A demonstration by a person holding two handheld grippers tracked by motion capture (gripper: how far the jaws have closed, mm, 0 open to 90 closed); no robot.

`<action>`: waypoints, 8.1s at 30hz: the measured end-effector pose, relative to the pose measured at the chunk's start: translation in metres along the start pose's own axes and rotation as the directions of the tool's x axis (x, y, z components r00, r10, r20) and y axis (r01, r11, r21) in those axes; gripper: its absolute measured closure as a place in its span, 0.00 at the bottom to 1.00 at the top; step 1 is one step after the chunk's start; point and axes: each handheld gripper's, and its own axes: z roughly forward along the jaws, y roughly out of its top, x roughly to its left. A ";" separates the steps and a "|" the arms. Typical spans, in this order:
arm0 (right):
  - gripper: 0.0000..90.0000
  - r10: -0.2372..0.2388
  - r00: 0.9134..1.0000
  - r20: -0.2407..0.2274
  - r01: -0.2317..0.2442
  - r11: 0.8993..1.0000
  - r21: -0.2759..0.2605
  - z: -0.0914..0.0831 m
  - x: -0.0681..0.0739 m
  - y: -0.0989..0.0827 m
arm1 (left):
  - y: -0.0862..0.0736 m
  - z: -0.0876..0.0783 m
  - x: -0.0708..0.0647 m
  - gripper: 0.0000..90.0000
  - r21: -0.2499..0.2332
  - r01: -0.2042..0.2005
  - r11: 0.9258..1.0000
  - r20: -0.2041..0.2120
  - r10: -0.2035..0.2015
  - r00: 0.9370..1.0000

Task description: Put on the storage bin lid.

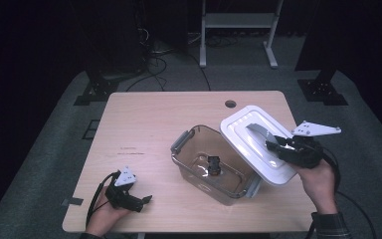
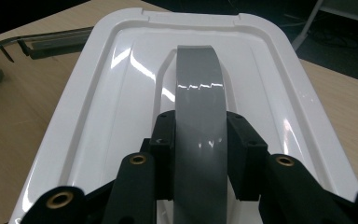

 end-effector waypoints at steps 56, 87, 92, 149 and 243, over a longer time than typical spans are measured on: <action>0.74 -0.084 0.990 -0.114 0.087 0.996 0.022 0.029 0.043 0.015 | 0.000 0.000 0.000 0.00 0.000 0.000 1.000 0.000 0.000 1.000; 0.74 -0.116 0.976 -0.183 0.127 0.991 0.046 0.049 0.064 0.019 | 0.000 0.000 0.000 0.00 -0.001 0.000 1.000 0.000 0.000 1.000; 0.74 -0.120 0.974 -0.192 0.132 0.990 0.052 0.053 0.068 0.019 | 0.000 0.000 0.000 0.00 -0.001 0.000 1.000 0.000 0.000 1.000; 0.62 -0.164 0.959 -0.231 0.177 0.983 0.039 0.067 0.091 0.017 | 0.000 0.000 0.000 0.00 0.001 0.000 1.000 0.000 0.000 1.000; 0.11 0.036 0.999 -0.009 -0.035 0.995 0.098 0.010 -0.003 -0.115 | 0.002 0.002 0.000 0.00 -0.001 -0.010 1.000 0.009 0.010 1.000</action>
